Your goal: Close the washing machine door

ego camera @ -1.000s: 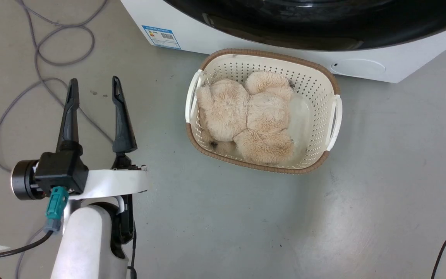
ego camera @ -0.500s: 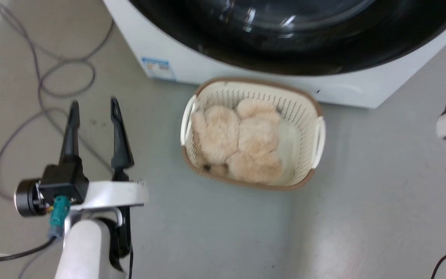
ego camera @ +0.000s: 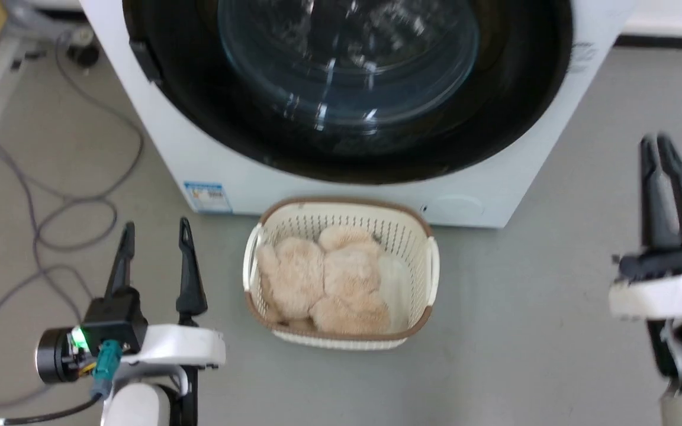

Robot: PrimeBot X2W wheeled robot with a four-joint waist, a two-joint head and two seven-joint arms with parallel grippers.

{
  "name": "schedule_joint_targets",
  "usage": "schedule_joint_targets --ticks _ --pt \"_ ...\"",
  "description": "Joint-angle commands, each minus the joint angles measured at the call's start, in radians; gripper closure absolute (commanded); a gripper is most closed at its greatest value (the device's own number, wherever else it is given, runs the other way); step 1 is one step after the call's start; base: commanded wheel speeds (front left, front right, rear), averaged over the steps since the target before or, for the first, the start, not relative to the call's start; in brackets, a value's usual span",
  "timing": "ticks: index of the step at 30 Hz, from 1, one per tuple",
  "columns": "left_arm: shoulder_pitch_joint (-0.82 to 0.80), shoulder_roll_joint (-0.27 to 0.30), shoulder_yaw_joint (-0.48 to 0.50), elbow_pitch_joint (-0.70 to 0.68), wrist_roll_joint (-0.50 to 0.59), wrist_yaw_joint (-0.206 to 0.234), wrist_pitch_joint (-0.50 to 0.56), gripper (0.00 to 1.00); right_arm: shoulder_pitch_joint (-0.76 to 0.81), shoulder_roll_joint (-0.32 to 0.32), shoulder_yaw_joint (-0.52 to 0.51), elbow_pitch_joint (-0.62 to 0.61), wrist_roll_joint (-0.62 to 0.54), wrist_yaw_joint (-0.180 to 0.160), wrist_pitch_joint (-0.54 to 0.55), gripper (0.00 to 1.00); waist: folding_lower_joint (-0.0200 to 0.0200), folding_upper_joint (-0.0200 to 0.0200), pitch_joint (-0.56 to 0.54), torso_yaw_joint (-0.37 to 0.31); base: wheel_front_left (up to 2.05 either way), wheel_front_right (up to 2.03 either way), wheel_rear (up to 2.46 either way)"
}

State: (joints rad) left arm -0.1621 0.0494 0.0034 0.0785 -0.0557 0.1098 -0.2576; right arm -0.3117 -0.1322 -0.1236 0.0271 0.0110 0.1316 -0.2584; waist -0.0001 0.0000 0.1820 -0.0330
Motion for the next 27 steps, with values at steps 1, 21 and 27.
schedule_joint_targets --ticks 1,21,27 --pt "0.021 0.001 -0.001 0.007 0.004 -0.006 -0.004 0.00 0.040 0.014 0.001 -0.005 0.009 -0.001 -0.003 0.00 0.0001 0.0000 -0.040 -0.019 0.00 0.00 0.00" --pt "0.151 0.001 -0.031 0.049 0.012 -0.021 -0.004 0.00 0.310 0.082 0.040 0.152 0.103 -0.001 -0.003 0.00 0.0001 0.0000 -0.180 -0.021 0.00 0.00 0.00" --pt "0.143 0.000 -0.028 0.052 0.004 -0.020 0.002 1.00 0.303 0.077 0.039 0.152 0.094 0.000 0.002 1.00 0.0001 0.0000 -0.183 -0.021 0.00 0.00 0.00"
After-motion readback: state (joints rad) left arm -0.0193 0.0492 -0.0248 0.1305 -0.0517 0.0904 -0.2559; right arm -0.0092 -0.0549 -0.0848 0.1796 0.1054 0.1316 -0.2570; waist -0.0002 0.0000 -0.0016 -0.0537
